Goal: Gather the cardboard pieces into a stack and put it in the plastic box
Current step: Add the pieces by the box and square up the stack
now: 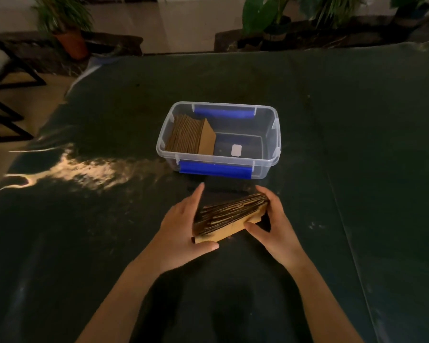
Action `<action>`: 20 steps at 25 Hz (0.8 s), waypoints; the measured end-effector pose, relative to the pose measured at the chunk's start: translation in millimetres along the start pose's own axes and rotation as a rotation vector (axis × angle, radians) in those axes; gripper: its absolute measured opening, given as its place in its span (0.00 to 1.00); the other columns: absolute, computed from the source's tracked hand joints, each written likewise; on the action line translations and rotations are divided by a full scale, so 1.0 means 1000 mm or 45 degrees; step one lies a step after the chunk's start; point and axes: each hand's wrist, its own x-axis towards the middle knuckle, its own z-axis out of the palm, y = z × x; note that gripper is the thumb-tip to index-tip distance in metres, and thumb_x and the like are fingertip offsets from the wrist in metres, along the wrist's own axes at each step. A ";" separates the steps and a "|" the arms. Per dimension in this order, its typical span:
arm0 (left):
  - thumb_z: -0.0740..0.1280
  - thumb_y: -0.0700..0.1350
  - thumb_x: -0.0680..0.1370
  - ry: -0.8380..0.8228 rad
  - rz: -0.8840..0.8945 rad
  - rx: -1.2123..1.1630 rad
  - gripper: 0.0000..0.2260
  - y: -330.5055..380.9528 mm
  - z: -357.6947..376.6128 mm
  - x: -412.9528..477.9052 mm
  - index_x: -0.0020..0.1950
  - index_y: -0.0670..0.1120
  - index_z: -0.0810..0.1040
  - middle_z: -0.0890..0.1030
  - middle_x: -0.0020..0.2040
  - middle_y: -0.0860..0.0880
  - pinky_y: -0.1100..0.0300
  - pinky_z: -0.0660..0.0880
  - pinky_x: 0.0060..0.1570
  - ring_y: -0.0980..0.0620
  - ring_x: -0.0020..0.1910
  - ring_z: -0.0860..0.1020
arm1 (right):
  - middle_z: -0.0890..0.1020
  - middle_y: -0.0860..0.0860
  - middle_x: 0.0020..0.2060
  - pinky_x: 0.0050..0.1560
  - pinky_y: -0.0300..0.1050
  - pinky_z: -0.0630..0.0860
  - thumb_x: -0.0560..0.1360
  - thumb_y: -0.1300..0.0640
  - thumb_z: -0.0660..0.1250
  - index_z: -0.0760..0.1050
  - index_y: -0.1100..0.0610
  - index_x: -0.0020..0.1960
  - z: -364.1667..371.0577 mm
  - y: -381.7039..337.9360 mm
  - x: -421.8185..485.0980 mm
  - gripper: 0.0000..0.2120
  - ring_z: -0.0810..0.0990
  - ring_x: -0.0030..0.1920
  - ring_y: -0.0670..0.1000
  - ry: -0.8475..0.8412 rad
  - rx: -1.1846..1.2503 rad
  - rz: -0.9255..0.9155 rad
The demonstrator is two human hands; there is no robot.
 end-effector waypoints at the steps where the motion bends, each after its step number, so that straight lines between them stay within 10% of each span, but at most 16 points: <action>1: 0.73 0.54 0.65 -0.019 -0.052 -0.269 0.49 -0.006 0.003 -0.011 0.65 0.73 0.34 0.55 0.72 0.61 0.49 0.55 0.67 0.62 0.68 0.57 | 0.72 0.41 0.60 0.65 0.43 0.69 0.68 0.61 0.72 0.58 0.42 0.70 0.000 0.000 0.000 0.37 0.70 0.62 0.39 -0.002 0.005 0.005; 6: 0.72 0.40 0.68 0.277 0.027 -1.010 0.45 0.012 0.047 -0.015 0.67 0.69 0.44 0.61 0.69 0.57 0.57 0.65 0.66 0.60 0.67 0.65 | 0.72 0.45 0.62 0.65 0.42 0.68 0.70 0.63 0.70 0.56 0.45 0.71 0.019 -0.003 -0.004 0.37 0.70 0.63 0.41 0.027 0.077 0.016; 10: 0.70 0.35 0.69 0.446 -0.016 -0.751 0.46 0.013 0.055 0.000 0.69 0.65 0.43 0.59 0.70 0.51 0.79 0.62 0.57 0.64 0.66 0.62 | 0.71 0.45 0.64 0.65 0.36 0.66 0.73 0.66 0.64 0.52 0.43 0.71 0.026 0.000 -0.009 0.35 0.69 0.65 0.41 0.066 0.139 0.025; 13: 0.69 0.37 0.70 0.373 0.033 -0.676 0.46 0.001 0.050 -0.003 0.66 0.70 0.40 0.62 0.68 0.54 0.79 0.63 0.56 0.65 0.65 0.64 | 0.68 0.31 0.61 0.59 0.25 0.66 0.74 0.65 0.64 0.48 0.43 0.73 0.015 0.000 -0.010 0.37 0.68 0.62 0.32 0.011 0.089 0.032; 20: 0.66 0.48 0.73 0.341 0.068 -0.285 0.32 -0.007 0.039 -0.014 0.66 0.67 0.49 0.62 0.61 0.59 0.74 0.61 0.57 0.69 0.59 0.65 | 0.71 0.34 0.58 0.57 0.29 0.62 0.73 0.59 0.67 0.62 0.40 0.68 -0.008 -0.009 -0.009 0.29 0.67 0.60 0.32 0.009 -0.259 -0.014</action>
